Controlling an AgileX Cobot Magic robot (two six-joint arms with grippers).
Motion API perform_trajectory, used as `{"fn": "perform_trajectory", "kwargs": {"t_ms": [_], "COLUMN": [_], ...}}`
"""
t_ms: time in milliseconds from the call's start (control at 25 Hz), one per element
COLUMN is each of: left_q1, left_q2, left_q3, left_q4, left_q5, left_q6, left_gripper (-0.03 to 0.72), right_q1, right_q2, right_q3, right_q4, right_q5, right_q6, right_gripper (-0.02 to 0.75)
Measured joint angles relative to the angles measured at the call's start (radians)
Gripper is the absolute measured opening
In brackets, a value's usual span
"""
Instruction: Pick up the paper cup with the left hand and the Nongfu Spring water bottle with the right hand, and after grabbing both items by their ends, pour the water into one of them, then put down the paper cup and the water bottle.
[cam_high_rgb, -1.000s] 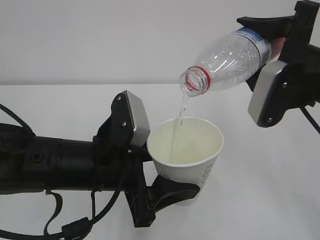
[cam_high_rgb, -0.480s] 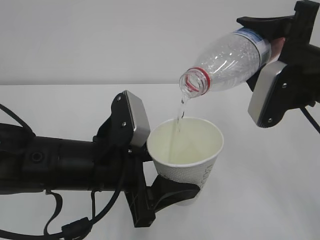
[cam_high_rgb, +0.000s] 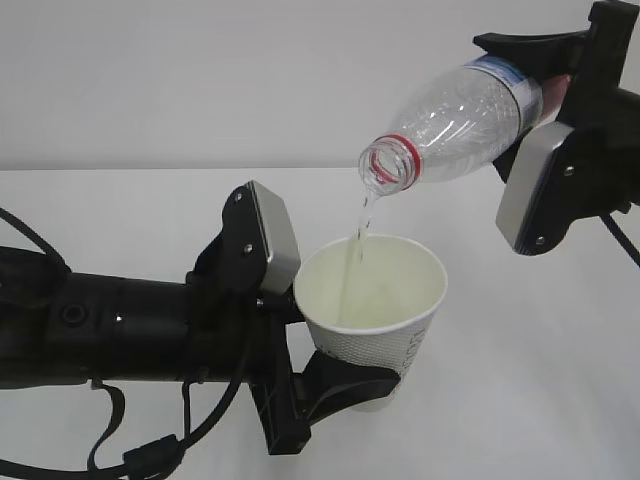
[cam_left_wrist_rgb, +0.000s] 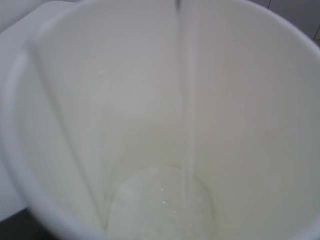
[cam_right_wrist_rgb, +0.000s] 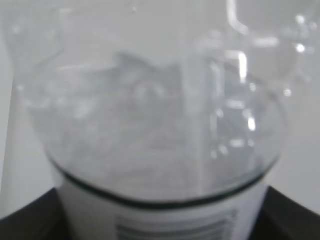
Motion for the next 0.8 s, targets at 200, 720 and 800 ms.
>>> {"fn": "perform_trajectory", "kwargs": {"t_ms": [200,720,800], "left_q1": [0.000,0.000,0.000], "left_q2": [0.000,0.000,0.000], "left_q3": [0.000,0.000,0.000], "left_q4": [0.000,0.000,0.000], "left_q5": [0.000,0.000,0.000], "left_q6": [0.000,0.000,0.000], "left_gripper": [0.543,0.543,0.543], "right_q1": [0.000,0.000,0.000], "right_q2": [0.000,0.000,0.000], "right_q3": [0.000,0.000,0.000], "right_q4": [0.000,0.000,0.000], "right_q5": [0.000,-0.002,-0.002], "right_q6": [-0.002,-0.005,-0.005], "right_gripper": [0.512,0.512,0.512]}}
